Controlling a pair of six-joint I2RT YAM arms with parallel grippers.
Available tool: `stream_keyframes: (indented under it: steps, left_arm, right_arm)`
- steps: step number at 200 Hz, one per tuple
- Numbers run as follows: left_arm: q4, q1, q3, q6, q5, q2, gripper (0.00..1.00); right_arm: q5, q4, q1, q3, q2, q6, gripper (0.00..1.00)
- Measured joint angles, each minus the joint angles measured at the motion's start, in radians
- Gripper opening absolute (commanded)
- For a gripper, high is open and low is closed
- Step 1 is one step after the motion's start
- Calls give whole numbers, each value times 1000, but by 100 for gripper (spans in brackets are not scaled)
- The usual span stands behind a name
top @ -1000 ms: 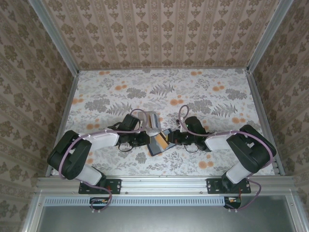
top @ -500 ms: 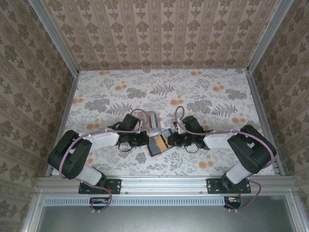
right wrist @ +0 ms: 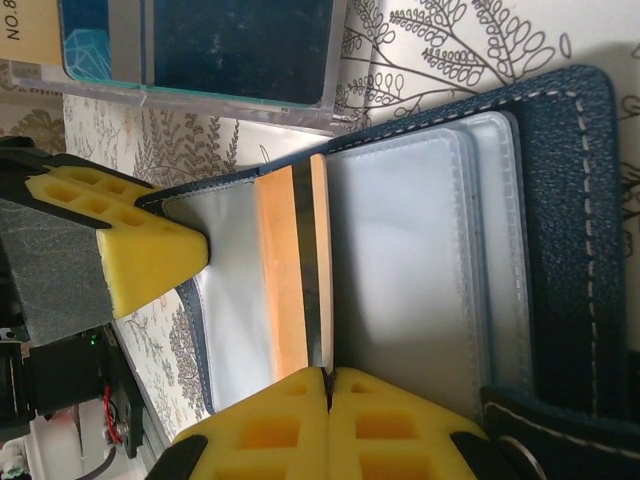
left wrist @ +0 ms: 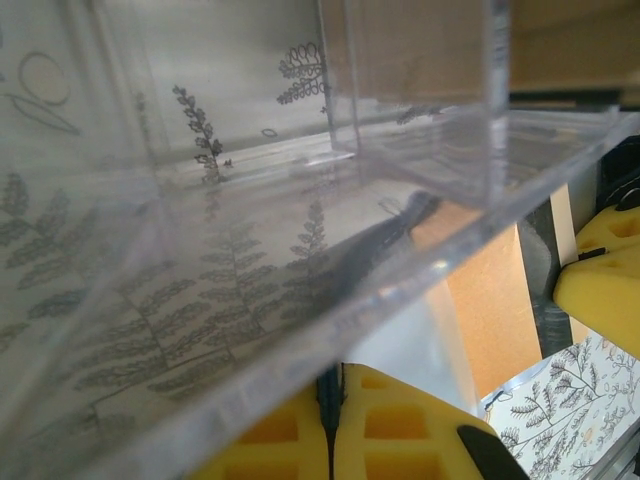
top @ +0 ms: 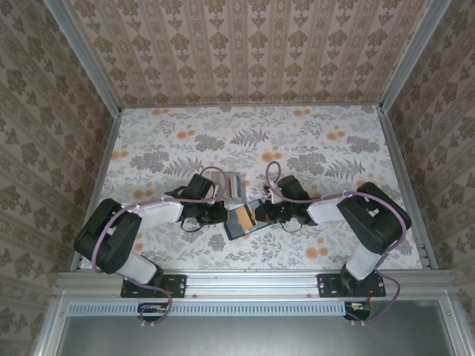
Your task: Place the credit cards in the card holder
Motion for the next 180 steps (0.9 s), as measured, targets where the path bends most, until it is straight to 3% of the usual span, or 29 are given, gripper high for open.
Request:
stream_keyframes:
  steps: [34,56,69,88,149,163,180]
  left_arm:
    - [-17,0,6,7,-11,0,10]
    - [-23,0,8,11,-19,0,22]
    - [-27,0,9,13,-25,0,34]
    - [-39,-3,21,13,-21,-2,45]
    - [-96,6,6,-1,-69,-108,58]
    - [-117,13,-4,-4,-79,-159,58]
    - [-145,28,-13,-10,-85,-205,51]
  right_arm:
    - [-14,-59,3,34,-1,-24,0]
    - [-40,-68,9,40,-3,-26,0]
    - [-63,-71,20,41,-3,-26,1]
    - [-87,-77,34,41,-3,-26,8]
    - [-80,-161,48,45,-7,-47,22]
    - [-66,-198,55,56,-20,-60,25]
    - [-56,-226,57,64,-27,-73,27]
